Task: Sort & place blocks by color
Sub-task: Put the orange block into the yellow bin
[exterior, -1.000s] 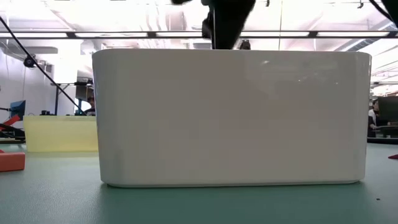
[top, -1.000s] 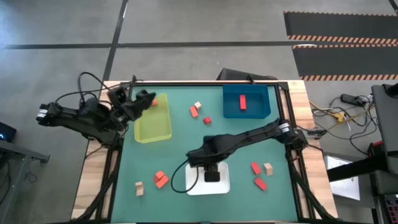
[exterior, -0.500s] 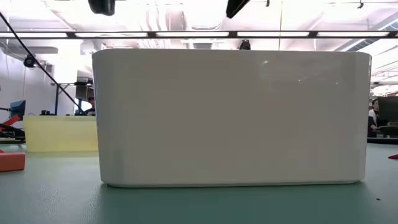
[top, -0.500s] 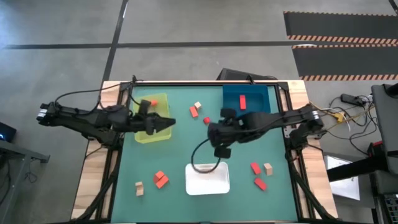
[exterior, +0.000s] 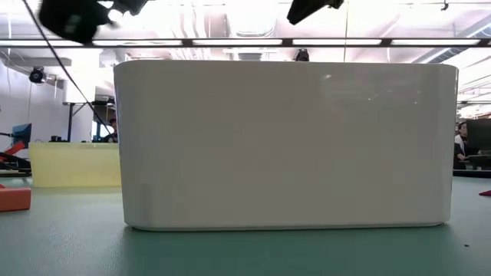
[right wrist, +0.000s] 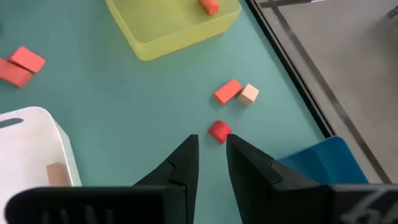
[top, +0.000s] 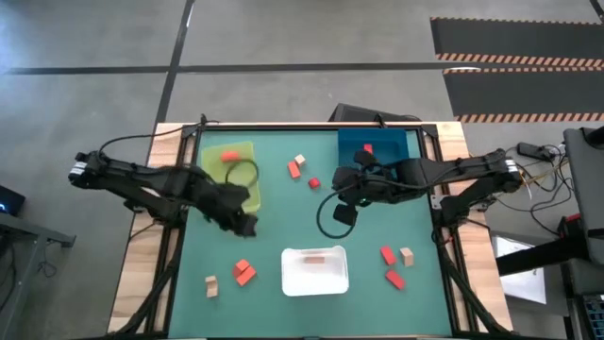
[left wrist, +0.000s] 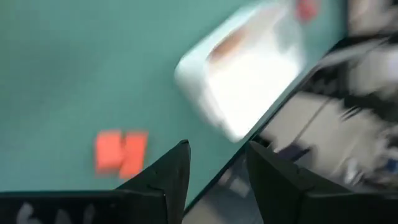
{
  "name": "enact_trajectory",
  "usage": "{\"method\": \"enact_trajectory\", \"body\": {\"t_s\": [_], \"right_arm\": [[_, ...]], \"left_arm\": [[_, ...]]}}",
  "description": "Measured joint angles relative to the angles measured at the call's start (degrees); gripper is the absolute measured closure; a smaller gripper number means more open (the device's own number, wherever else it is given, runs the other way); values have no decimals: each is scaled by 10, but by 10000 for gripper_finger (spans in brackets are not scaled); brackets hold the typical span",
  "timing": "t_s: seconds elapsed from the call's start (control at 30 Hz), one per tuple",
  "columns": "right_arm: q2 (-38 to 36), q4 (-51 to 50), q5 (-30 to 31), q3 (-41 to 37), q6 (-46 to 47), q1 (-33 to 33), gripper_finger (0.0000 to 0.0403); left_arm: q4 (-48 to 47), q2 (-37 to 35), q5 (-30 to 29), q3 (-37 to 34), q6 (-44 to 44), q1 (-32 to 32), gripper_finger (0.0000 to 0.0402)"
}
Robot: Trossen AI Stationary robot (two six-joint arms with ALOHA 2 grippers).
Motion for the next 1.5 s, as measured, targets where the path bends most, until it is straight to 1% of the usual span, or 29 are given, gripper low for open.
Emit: {"method": "enact_trajectory", "body": {"t_s": [0.07, 0.2, 0.4, 0.67, 0.83, 1.0, 1.13, 1.23, 1.33, 1.5], "right_arm": [[-12, 13, 0, -20, 6, 0, 330], [-22, 18, 0, -47, 21, -3, 325], [-32, 31, 0, -72, 26, -4, 319], [-32, 50, 15, -75, 15, -4, 329], [-32, 50, 15, -75, 15, -4, 332], [-32, 51, 15, -75, 17, -4, 326], [-32, 51, 15, -75, 20, -4, 321], [-32, 51, 15, -75, 21, -4, 322], [-32, 51, 15, -75, 26, -4, 326], [-32, 52, 15, -75, 27, -4, 334]], "left_arm": [[-37, 26, 30, 11, -2, -14, 263], [-60, 69, 76, 18, -4, -43, 263], [-60, 118, 101, 18, -3, -78, 263], [-59, 156, 102, 15, -1, -94, 263], [-58, 165, 100, -2, 23, -97, 256], [-59, 170, 89, -22, 56, -105, 215], [-58, 176, 40, -37, 59, -110, 175], [-54, 185, 7, -51, 71, -113, 154], [-56, 196, -5, -60, 90, -115, 147], [-33, 224, -10, -66, 94, -118, 146]]}}
